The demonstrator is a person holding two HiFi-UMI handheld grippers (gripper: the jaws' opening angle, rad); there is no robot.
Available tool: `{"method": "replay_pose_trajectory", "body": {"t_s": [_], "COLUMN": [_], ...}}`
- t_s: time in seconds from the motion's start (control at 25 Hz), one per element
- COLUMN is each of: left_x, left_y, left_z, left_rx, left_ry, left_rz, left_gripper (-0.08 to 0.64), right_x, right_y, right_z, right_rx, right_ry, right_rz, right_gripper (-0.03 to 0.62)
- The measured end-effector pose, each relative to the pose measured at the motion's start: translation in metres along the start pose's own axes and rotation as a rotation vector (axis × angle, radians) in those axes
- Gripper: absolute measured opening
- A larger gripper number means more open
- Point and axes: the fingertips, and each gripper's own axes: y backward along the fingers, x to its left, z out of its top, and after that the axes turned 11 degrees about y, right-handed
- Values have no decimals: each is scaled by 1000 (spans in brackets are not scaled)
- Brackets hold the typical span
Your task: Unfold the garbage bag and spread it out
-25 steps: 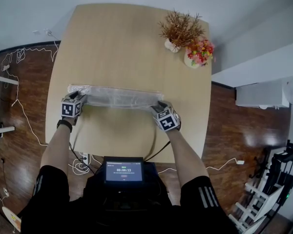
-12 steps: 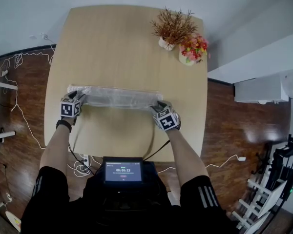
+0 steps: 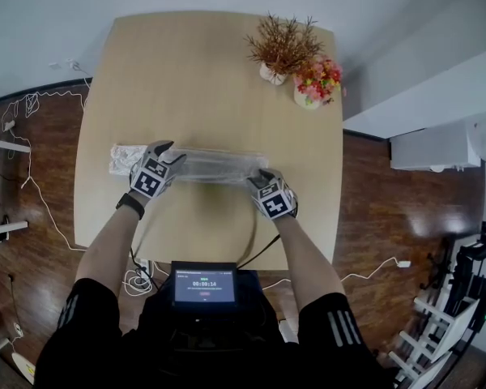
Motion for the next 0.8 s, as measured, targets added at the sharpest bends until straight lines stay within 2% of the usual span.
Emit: {"method": "replay_pose_trajectory", "body": {"t_s": [0.16,0.36,0.56,0.8], "left_x": [-46,-70,-71,-76], "left_y": [-41,-74,-87,-88], "left_z": [7,-7,-19,-20], "left_rx": [64,174,228,231], "left_ry": [-108,-215,-223,-209], "left_rz": [-77,-107,-96,-106], "left_gripper": [193,178,150,86], "right_x": [1,1,0,1], "right_y": [0,0,0,2], "right_z": [1,2,2,2], "right_rx": [-8,-17,-28,-37], "right_ry": [1,-1,1,-2], "right_rz": [-2,-3,-2,0], "right_gripper": [213,213,212,209]}}
